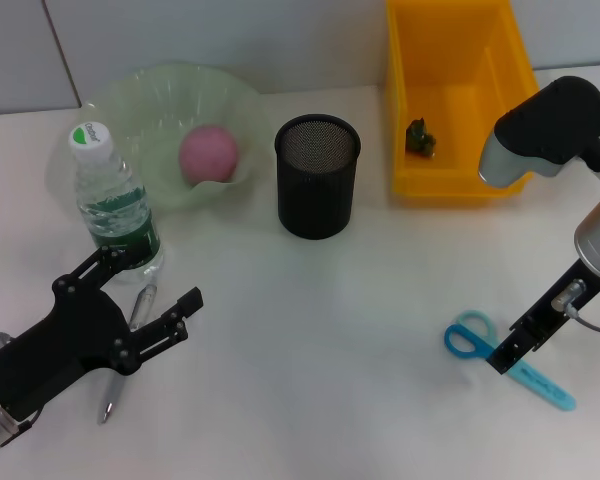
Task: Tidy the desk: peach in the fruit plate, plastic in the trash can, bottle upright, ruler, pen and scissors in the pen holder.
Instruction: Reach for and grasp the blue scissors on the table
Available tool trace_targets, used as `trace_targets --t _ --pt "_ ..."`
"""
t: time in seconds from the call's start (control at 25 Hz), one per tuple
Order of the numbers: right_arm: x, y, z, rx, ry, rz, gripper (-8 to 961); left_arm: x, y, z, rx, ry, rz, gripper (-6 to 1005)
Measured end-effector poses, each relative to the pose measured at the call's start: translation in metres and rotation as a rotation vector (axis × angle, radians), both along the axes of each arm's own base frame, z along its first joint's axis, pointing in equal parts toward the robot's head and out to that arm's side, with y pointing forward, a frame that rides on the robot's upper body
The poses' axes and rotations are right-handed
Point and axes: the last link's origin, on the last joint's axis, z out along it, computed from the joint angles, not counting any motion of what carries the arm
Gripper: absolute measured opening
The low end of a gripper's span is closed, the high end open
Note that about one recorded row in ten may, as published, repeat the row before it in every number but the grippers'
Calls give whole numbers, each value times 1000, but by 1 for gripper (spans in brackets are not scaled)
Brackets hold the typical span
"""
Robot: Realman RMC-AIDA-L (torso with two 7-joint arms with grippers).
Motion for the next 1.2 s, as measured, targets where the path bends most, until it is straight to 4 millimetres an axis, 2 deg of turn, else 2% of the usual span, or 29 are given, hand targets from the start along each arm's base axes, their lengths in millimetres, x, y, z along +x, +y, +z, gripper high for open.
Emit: trace_targets --t 1.2 --pt "-1 4 -19 -42 -60 41 764 6 3 0 0 -5 -25 821"
